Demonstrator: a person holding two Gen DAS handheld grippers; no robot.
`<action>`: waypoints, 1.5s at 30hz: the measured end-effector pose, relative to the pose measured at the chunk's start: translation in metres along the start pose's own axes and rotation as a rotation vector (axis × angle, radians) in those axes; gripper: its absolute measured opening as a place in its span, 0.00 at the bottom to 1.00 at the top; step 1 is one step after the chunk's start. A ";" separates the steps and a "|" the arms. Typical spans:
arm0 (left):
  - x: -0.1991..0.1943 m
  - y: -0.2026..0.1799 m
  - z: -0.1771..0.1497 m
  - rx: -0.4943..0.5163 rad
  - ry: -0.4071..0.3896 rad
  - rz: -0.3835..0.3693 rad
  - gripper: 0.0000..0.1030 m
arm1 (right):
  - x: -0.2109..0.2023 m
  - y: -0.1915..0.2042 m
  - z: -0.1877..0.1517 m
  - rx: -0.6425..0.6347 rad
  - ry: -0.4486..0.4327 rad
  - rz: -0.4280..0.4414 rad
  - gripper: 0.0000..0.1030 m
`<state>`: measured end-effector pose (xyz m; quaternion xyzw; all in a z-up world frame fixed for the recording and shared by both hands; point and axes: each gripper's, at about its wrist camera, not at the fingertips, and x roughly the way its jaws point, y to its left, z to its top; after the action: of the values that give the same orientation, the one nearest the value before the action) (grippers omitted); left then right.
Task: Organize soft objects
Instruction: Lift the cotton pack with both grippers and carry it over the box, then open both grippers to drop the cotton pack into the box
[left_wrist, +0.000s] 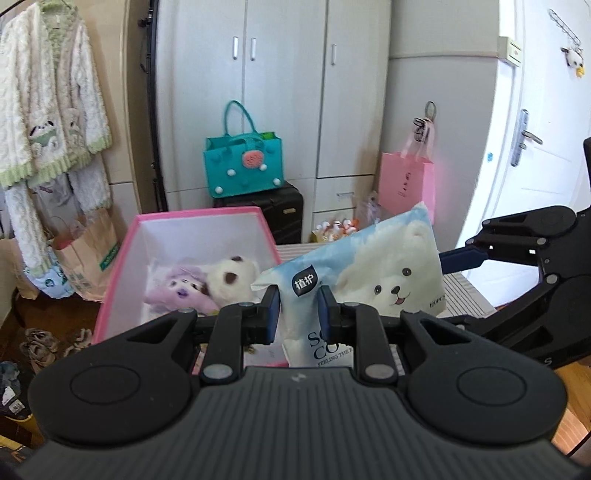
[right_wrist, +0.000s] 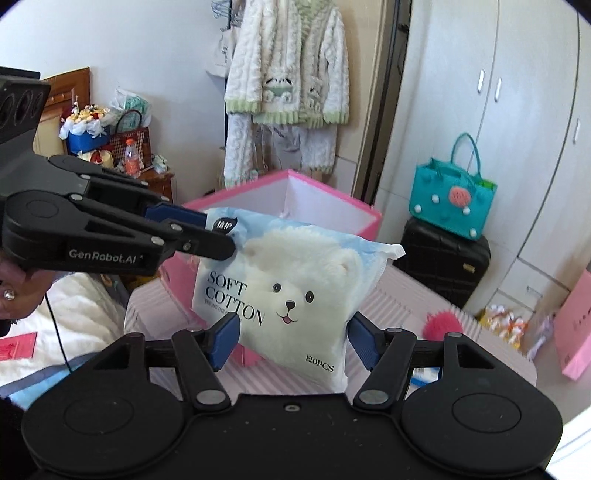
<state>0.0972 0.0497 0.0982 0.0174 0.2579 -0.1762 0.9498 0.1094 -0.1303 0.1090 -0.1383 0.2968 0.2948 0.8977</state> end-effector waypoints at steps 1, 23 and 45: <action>-0.001 0.004 0.002 0.000 -0.003 0.005 0.20 | 0.002 0.001 0.005 -0.012 -0.012 0.001 0.68; 0.051 0.098 0.026 -0.003 0.103 0.142 0.21 | 0.096 -0.005 0.056 0.079 0.014 0.193 0.41; 0.076 0.092 -0.003 0.104 0.175 0.249 0.26 | 0.136 0.006 0.042 0.078 0.152 0.229 0.44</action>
<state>0.1886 0.1110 0.0528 0.1139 0.3259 -0.0678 0.9361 0.2128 -0.0468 0.0585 -0.0906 0.3891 0.3723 0.8377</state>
